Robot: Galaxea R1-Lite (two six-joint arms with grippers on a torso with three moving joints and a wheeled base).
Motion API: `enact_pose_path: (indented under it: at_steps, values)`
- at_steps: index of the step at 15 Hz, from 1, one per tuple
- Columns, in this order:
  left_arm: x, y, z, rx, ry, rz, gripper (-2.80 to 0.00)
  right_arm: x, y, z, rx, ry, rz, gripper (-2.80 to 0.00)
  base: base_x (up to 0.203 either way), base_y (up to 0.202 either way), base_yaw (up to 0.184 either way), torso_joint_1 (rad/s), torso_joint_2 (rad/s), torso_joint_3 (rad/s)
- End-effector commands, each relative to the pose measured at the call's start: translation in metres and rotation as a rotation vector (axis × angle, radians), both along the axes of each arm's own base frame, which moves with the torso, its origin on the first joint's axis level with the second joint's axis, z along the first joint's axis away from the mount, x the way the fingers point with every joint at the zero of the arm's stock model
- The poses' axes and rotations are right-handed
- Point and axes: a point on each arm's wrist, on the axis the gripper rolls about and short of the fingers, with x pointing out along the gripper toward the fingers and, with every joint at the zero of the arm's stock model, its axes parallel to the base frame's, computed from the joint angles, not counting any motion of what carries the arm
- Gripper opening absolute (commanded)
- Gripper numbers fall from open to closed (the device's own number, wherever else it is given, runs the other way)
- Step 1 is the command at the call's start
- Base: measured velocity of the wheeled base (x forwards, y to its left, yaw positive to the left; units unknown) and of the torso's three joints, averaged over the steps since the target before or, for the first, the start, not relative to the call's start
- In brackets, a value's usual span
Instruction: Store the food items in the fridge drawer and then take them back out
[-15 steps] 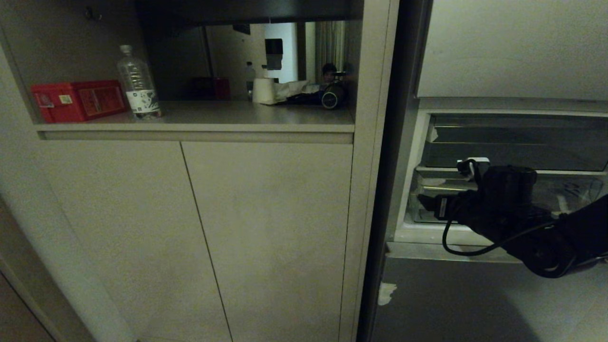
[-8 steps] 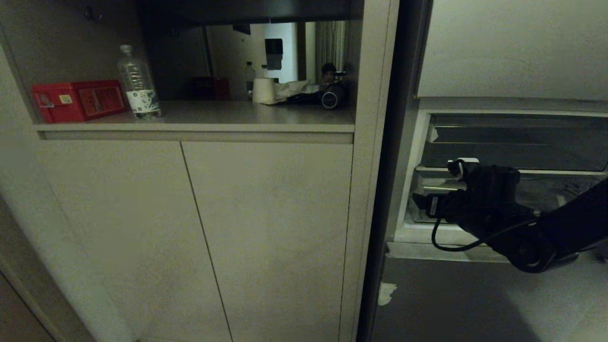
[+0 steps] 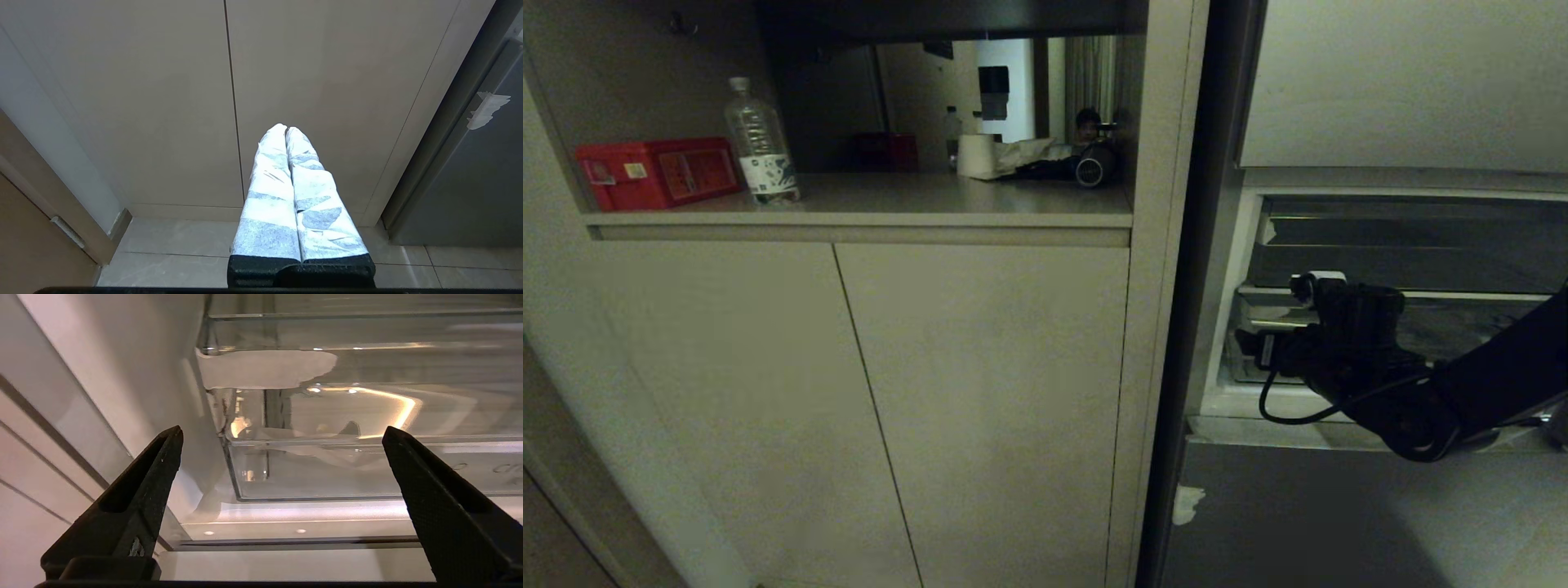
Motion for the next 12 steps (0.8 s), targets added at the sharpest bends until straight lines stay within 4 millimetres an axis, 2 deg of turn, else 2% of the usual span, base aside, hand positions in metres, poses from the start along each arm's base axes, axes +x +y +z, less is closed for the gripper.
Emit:
enact_pose_path:
  at_steps: [1,12]
  values:
    - [0.0001,0.0,-0.0002,0.0,0.004,0.001,-2.8,-0.0003,-0.0024,0.0006,0.001,-0.005,-0.011,0.0,0.0,0.0,0.0,0.0,0.0,0.0]
    - [0.0001,0.0,-0.0002,0.0,0.004,0.001,-2.8,-0.0019,-0.0079,0.0039,0.009,-0.014,-0.05,0.0,0.0,0.0,0.0,0.0,0.0,0.0]
